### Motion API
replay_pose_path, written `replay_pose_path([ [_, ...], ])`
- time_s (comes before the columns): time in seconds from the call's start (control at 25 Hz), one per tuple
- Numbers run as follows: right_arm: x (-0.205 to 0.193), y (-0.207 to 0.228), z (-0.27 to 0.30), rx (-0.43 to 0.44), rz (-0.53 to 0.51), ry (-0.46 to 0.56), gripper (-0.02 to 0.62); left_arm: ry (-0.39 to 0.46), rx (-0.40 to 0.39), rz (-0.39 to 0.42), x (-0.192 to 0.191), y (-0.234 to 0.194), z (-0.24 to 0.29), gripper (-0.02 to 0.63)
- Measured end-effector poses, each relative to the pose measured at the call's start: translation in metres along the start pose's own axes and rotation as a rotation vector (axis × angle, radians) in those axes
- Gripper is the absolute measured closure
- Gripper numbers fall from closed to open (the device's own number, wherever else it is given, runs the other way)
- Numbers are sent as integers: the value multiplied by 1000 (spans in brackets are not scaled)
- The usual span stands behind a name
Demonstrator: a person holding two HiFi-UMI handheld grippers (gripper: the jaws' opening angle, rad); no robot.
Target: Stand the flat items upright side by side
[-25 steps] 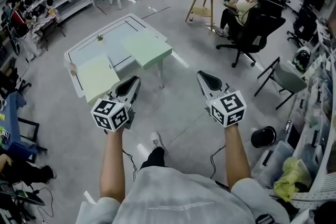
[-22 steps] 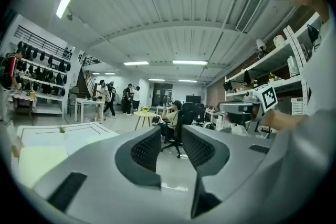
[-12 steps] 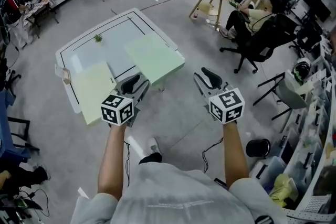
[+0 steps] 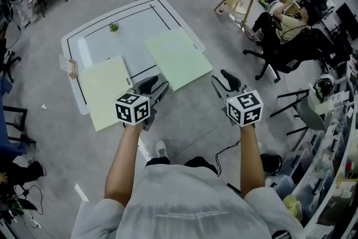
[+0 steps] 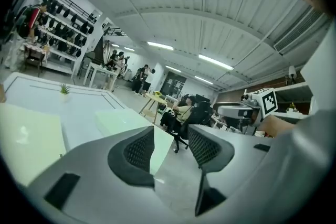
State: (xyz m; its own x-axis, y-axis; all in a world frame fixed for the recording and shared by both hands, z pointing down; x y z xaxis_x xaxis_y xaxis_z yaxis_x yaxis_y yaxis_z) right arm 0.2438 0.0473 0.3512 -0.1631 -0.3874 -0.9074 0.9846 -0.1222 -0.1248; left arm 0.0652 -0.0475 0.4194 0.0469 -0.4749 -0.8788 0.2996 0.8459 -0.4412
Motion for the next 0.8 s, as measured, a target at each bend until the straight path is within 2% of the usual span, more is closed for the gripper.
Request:
replay_pose_path([
  [0.24,-16,12,46,71,-3,-61,389,-16,41,-186,-22,-30,10,361],
  [0.44,-29,40,90,139,56,-71,344,-24,49,-314,-37,-45,35,329],
  [0.6,-48,62,129,242,118,-119,323,-38,82,-409,-56,-60,62,287],
  [0.8,-82,92,176,382,80,-201,260,-65,152,-486,-91,-78,102,258],
])
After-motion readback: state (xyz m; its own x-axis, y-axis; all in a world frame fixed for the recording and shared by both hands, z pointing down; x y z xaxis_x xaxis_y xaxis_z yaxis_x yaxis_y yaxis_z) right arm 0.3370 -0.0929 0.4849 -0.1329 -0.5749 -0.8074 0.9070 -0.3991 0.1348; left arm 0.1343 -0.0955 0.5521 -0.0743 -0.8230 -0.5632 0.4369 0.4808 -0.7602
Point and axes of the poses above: the fingertips, and each gripper's own axes: z forward along the fingers, y to its right, x out of its top, the point moved 2 cm from there along -z, backward along the fingers, and after that the axes turned 1 degree about y, right-handed, at the moved point
